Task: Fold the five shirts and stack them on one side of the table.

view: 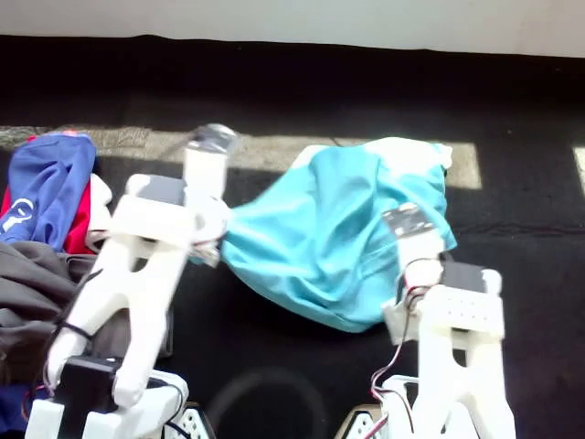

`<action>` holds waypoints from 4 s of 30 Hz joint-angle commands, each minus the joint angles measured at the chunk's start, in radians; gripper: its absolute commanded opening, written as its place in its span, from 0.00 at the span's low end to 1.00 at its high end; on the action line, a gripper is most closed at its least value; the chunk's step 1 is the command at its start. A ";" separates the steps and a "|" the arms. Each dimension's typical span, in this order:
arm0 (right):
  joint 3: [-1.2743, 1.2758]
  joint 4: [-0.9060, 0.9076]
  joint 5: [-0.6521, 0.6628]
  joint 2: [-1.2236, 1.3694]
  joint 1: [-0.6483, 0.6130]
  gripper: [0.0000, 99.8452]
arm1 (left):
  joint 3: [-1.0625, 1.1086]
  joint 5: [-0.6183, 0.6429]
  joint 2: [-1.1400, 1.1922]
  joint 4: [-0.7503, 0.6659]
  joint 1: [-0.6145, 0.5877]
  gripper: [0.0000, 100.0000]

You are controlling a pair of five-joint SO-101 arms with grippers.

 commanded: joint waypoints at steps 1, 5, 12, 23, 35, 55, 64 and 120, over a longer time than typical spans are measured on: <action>0.044 -0.137 0.014 -0.008 -0.065 0.26 | -0.062 -0.014 -0.021 0.002 -0.085 0.01; 0.062 -0.302 0.012 0.070 -0.073 0.26 | -0.067 -0.014 0.012 0.002 -0.114 0.01; -0.209 -0.341 -0.117 0.426 -0.074 0.27 | -0.065 -0.012 0.031 0.002 -0.117 0.01; -0.691 0.027 -0.241 0.549 -0.070 0.33 | -0.067 -0.012 0.028 0.002 -0.117 0.01; -0.805 0.053 -0.241 0.595 -0.070 0.33 | -0.067 -0.012 0.028 -0.034 -0.119 0.01; -0.788 -0.119 -0.241 0.817 -0.159 0.20 | -0.065 -0.012 0.027 -0.029 -0.119 0.01; -0.802 0.036 -0.241 0.596 -0.065 0.01 | -0.067 -0.012 0.027 -0.034 -0.119 0.01; -1.647 -0.005 -0.244 1.159 -0.004 0.01 | -0.068 -0.012 0.027 0.025 -0.117 0.01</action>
